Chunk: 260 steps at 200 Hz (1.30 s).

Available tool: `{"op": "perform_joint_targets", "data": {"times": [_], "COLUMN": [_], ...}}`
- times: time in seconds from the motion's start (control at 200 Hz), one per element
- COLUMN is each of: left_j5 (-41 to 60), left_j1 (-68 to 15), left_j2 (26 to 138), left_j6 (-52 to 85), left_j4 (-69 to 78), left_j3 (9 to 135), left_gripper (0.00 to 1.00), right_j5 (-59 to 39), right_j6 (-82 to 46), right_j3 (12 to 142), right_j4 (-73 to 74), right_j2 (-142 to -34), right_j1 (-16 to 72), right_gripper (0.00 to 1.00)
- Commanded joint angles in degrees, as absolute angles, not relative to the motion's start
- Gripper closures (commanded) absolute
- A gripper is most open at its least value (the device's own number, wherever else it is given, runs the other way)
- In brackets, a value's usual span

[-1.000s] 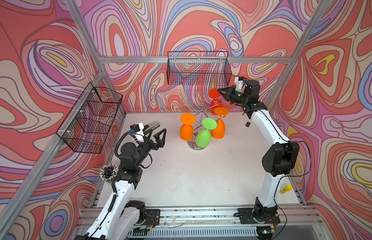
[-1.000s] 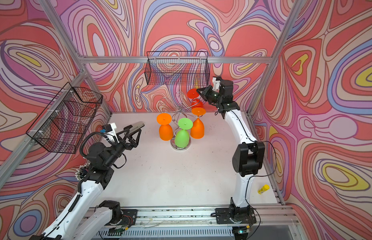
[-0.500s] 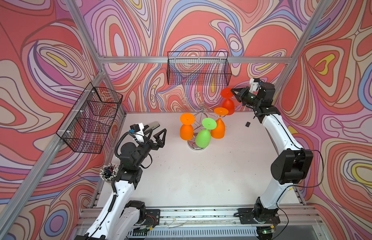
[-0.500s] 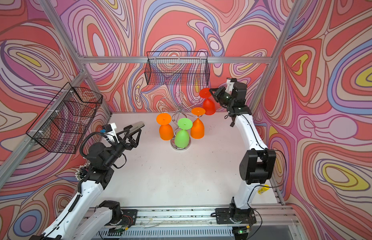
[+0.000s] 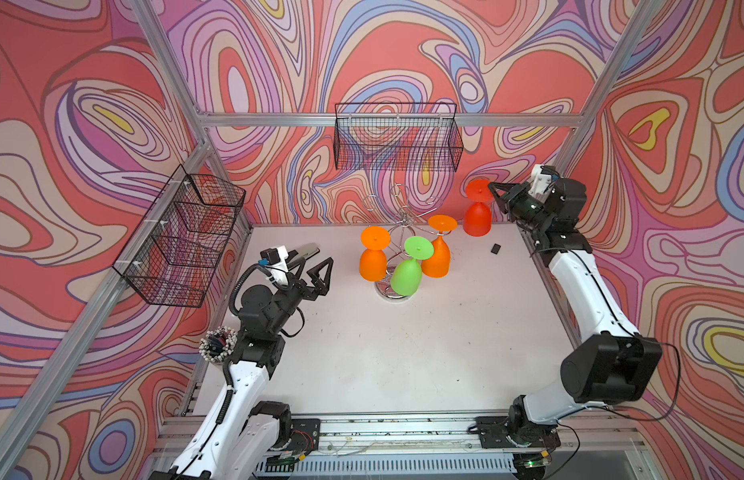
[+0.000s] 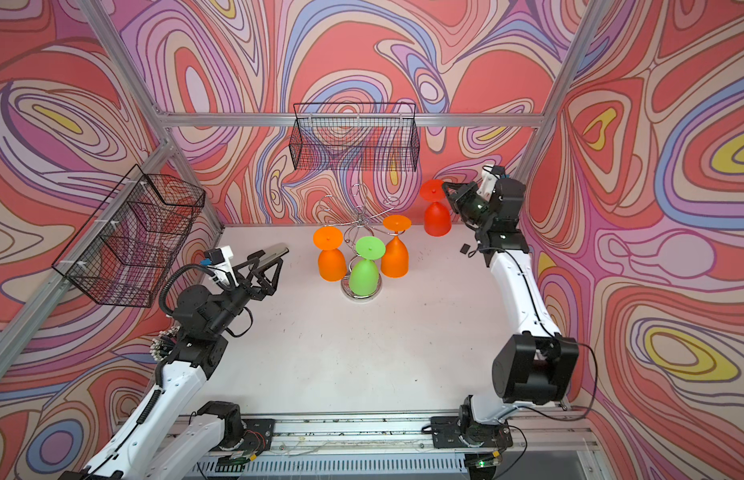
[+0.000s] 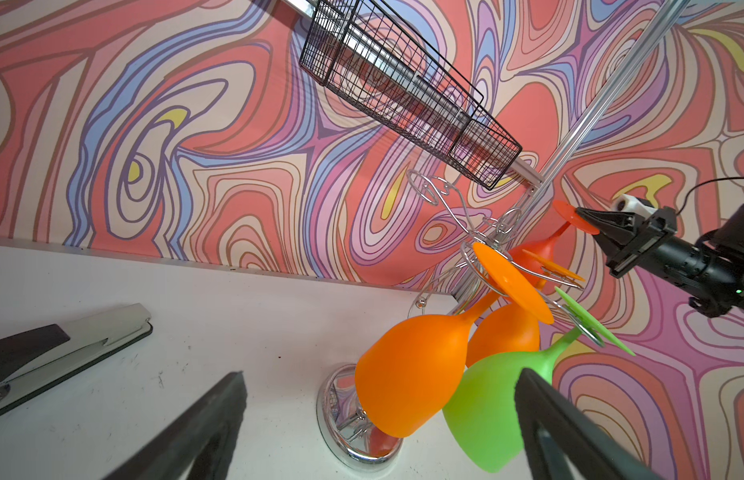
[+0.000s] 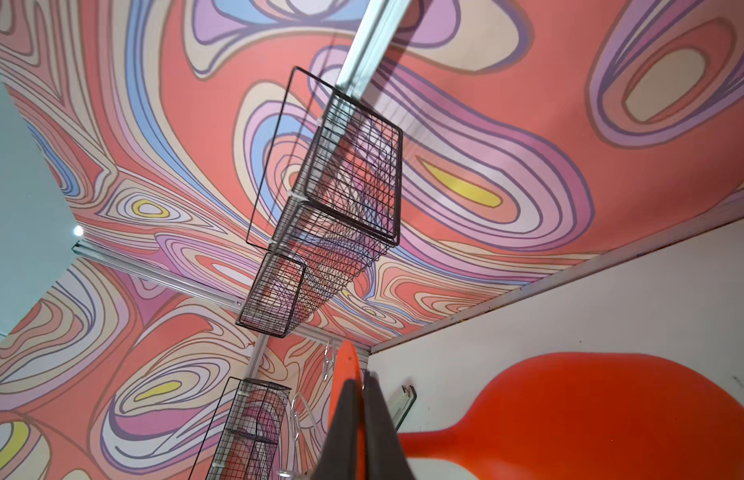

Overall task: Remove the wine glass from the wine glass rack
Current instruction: 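Lift the red glass away with the right gripper while the left gripper rises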

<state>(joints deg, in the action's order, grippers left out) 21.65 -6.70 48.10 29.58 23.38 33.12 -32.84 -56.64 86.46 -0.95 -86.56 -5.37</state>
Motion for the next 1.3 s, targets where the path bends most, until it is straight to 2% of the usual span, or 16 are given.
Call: {"op": "perform_joint_targets", "data": {"times": [0.0, 0.195, 0.386, 0.606, 0.776, 0.886, 0.942, 1.102, 1.297], "left_j5": [24.1, 31.1, 38.0, 48.6, 55.7, 61.3, 62.9, 64.1, 65.4], "left_j1": [-6.8, -6.8, -6.9, -9.1, -12.4, -14.4, -15.1, -16.2, -16.8], "left_j2": [47.5, 48.9, 54.5, 66.3, 77.7, 85.7, 88.8, 94.5, 99.0], "left_j6": [29.7, 32.1, 36.3, 46.5, 56.3, 62.9, 65.4, 67.6, 70.5], "left_j4": [24.5, 27.1, 33.3, 46.2, 57.0, 61.2, 63.6, 65.0, 67.2], "left_j3": [33.9, 37.0, 42.5, 53.3, 63.3, 72.0, 75.2, 81.2, 86.4], "left_gripper": [0.0, 0.0, 0.03, 0.04, 0.08, 0.11, 0.09, 0.04, 0.05], "right_j5": [-31.3, -33.8, -40.8, -44.4, -44.0, -43.8, -43.9, -43.0, -42.6], "right_j6": [-54.1, -53.1, -63.0, -83.0, -93.3, -95.3, -95.3, -96.9, -101.1], "right_j3": [85.1, 83.3, 79.3, 74.1, 74.3, 75.8, 76.6, 78.1, 79.6], "right_j4": [-0.4, 0.8, 18.5, 49.1, 66.2, 71.0, 72.8, 79.5, 85.5], "right_j2": [-79.1, -69.1, -65.9, -71.5, -76.4, -78.7, -79.8, -82.7, -86.6], "right_j1": [-5.4, -5.3, -5.4, -5.3, -4.4, -1.5, 0.5, 5.0, 7.1], "right_gripper": [1.0, 1.0, 1.0, 1.0, 1.0, 1.0, 1.0, 1.0, 1.0]}}
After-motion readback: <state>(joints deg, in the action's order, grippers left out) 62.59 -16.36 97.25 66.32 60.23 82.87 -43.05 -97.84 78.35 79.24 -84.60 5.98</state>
